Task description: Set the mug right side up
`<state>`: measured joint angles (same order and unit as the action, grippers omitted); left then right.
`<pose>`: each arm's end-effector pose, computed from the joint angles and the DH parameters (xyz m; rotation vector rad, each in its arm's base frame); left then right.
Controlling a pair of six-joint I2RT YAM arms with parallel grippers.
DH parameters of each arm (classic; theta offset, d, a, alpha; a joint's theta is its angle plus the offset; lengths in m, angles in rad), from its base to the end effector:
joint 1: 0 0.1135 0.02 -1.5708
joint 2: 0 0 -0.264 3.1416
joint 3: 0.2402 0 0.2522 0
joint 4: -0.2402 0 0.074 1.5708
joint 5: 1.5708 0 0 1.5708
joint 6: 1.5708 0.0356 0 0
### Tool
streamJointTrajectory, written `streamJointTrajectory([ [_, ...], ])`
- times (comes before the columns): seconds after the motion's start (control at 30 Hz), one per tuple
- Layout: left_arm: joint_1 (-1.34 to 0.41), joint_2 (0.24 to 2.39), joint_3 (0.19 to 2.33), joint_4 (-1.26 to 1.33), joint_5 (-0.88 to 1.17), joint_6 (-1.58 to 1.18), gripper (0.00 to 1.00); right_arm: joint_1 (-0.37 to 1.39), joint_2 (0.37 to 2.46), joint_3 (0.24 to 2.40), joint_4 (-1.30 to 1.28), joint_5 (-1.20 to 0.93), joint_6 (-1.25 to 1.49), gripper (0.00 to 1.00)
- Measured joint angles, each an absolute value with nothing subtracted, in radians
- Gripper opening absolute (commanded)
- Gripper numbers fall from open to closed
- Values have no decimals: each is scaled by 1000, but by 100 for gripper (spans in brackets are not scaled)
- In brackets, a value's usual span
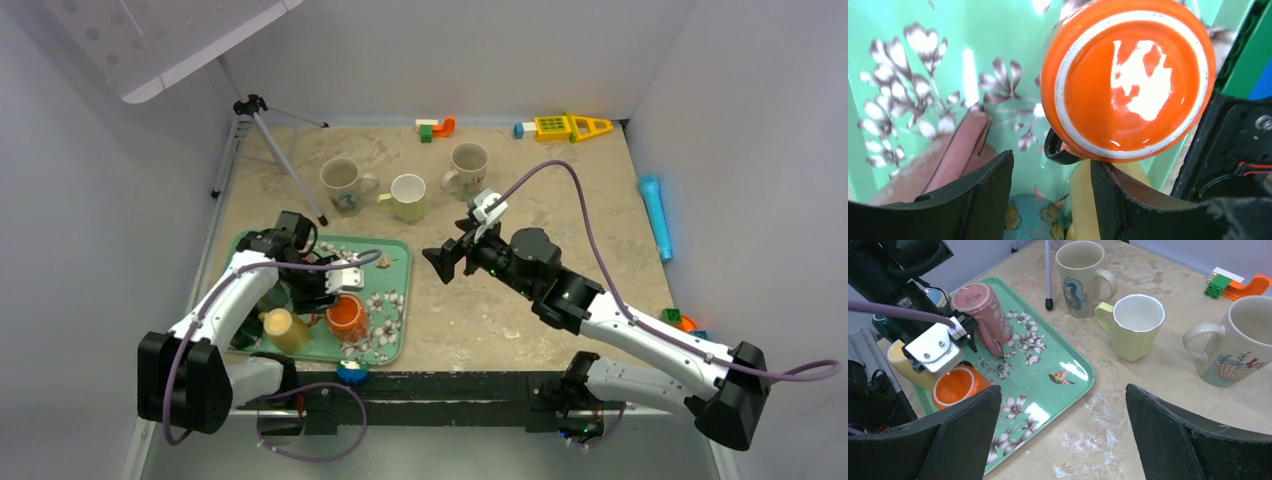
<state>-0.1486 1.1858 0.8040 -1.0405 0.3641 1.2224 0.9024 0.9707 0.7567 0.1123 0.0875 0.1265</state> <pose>0.1825 -0.0401 0.2165 1.8086 2.1507 -0.3376 0.1462 0.1801 0.3269 -0.5875 1.6175 0.6986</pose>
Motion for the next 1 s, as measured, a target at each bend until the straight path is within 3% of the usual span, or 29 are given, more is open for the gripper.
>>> streamJointTrajectory([
  [0.17, -247, 1201, 800, -987, 392, 1149, 61, 902, 989, 757, 115, 87, 128, 98],
  [0.53, -253, 1271, 712, -841, 417, 1072, 55, 902, 1003, 757, 119, 86, 130, 98],
  [0.8, -257, 1237, 712, -836, 499, 1061, 64, 902, 1019, 757, 121, 86, 131, 98],
  [1.0, -258, 1214, 712, -844, 546, 1087, 52, 902, 1026, 757, 121, 84, 132, 98],
])
